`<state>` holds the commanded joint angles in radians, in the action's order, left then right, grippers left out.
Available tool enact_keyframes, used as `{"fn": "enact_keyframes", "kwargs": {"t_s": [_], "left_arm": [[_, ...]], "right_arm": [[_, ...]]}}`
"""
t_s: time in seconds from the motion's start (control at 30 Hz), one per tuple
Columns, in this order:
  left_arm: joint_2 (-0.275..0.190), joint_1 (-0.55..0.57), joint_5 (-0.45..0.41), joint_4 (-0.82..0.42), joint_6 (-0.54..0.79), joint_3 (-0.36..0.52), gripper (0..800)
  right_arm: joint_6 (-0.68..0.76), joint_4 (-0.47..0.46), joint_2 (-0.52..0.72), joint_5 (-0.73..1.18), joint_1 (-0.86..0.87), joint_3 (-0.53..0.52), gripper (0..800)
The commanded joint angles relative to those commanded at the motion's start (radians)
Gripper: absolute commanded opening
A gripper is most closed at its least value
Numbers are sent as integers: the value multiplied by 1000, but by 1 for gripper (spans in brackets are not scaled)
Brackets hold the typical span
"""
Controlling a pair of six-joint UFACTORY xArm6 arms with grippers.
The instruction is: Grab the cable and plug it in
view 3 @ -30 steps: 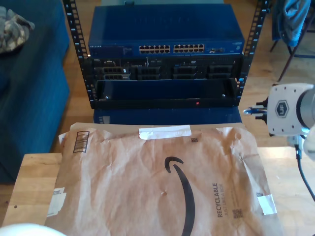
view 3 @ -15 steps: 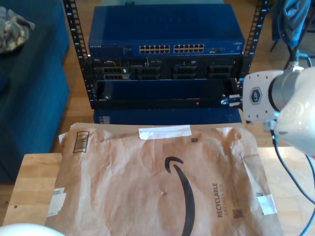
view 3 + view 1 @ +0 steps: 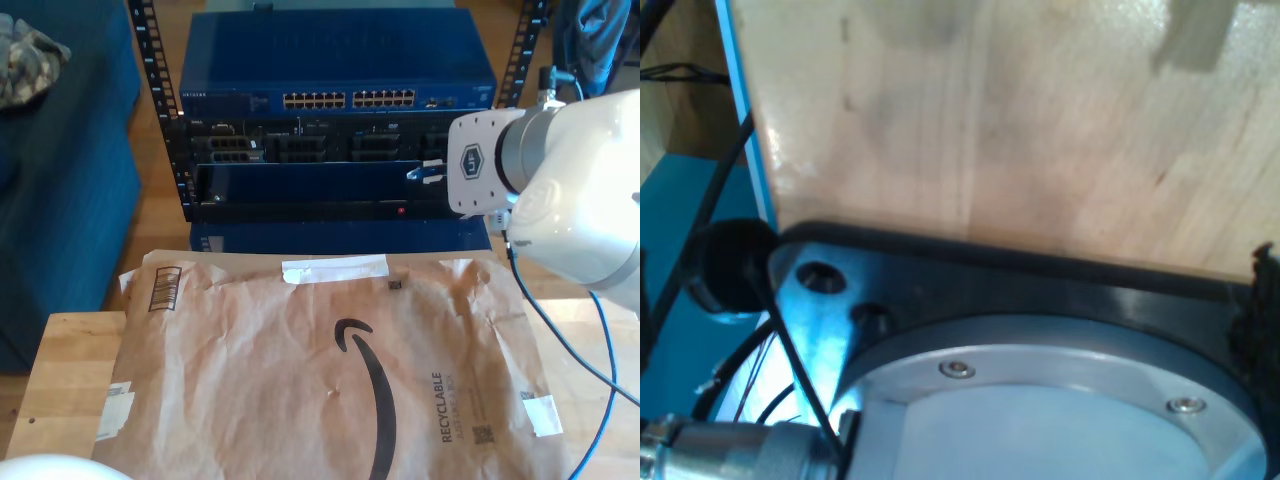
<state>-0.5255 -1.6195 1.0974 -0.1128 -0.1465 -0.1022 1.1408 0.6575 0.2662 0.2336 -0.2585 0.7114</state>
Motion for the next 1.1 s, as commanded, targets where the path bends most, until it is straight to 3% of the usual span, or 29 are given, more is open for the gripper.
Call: {"fn": "enact_keyframes", "kwargs": {"t_s": [0.3, 0.53, 0.97, 1.1], "left_arm": [[0, 0, 0, 0, 0, 0, 800], [0, 0, 0, 0, 0, 0, 800], [0, 0, 0, 0, 0, 0, 800], [0, 0, 0, 0, 0, 0, 800]], "right_arm": [[-6, -32, 8, -5, 5, -8, 2], [-6, -57, -23, -176, -12, 6, 0], [-38, -97, -32, -210, -29, -71, 0], [-55, -109, -40, -216, -55, -52, 2]]}}
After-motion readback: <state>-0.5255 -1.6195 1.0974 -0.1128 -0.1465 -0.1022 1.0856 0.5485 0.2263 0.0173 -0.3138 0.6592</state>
